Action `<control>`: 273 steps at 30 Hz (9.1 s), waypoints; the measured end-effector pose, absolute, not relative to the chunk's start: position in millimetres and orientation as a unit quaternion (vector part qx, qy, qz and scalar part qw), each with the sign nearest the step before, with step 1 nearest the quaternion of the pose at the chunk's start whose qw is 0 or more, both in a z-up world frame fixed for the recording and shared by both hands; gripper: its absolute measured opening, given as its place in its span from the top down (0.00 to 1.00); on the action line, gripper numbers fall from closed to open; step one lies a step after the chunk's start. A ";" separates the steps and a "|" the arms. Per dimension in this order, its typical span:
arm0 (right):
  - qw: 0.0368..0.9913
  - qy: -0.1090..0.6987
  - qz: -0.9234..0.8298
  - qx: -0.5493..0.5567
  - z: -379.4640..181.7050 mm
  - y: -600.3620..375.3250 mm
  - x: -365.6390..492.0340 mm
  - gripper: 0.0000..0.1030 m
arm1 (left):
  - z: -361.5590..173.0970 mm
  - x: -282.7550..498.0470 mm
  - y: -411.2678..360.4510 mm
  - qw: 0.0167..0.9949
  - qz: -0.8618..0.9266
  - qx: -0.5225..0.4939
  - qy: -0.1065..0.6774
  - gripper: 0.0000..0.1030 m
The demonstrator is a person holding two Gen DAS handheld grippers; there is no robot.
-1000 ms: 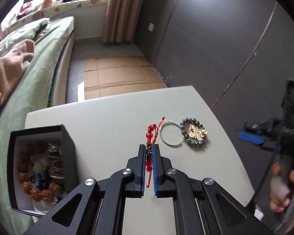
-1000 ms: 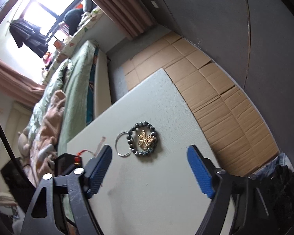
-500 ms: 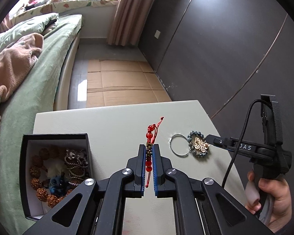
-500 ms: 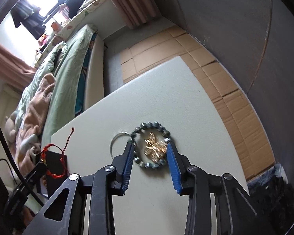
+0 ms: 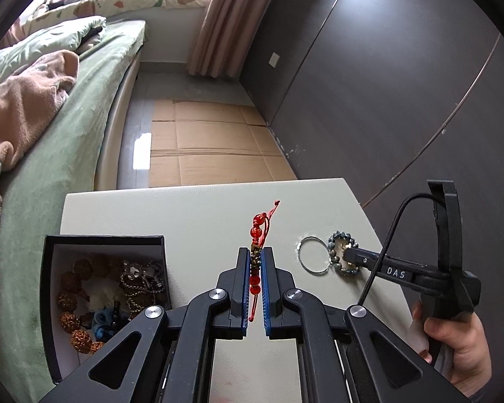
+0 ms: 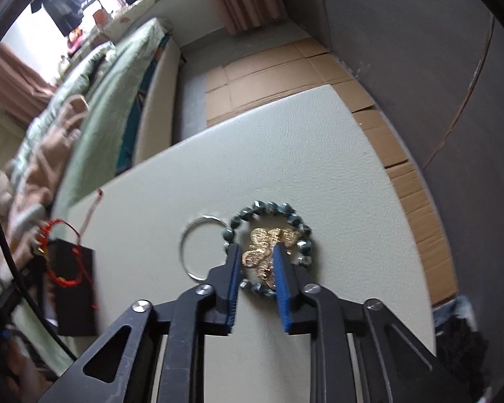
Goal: Organize jewelry
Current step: 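Lift the red string bracelet with the left tool while the right tool grasps the gold butterfly charm, then drop the red bracelet into the box with the left tool while the right tool drops the butterfly charm in, then move both open tools over the silver ring and green bead bracelet, then close the left tool on the silver ring while the right tool closes on the green bead bracelet, then carry the ring into the box and open the left tool while the right tool carries the green bracelet over, then lower the green bead bracelet into the box and open the right tool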
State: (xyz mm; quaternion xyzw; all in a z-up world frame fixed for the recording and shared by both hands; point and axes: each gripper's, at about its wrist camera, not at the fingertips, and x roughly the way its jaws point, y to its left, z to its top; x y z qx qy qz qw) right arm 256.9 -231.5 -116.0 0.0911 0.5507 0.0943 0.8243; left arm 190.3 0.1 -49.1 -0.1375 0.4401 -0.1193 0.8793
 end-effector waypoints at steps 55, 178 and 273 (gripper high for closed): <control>0.830 0.441 0.304 0.159 -43.2 -110.8 191.5 0.98 | -33.7 148.6 117.3 0.868 -0.010 -0.227 0.441 0.35; 0.824 0.553 0.076 0.098 -93.5 -265.4 255.5 0.53 | -59.3 221.6 -79.0 0.894 -0.153 -0.013 0.422 0.98; 0.830 0.449 0.319 0.089 -32.6 -43.3 165.9 0.76 | -8.6 139.5 143.2 0.893 0.022 -0.194 0.405 0.19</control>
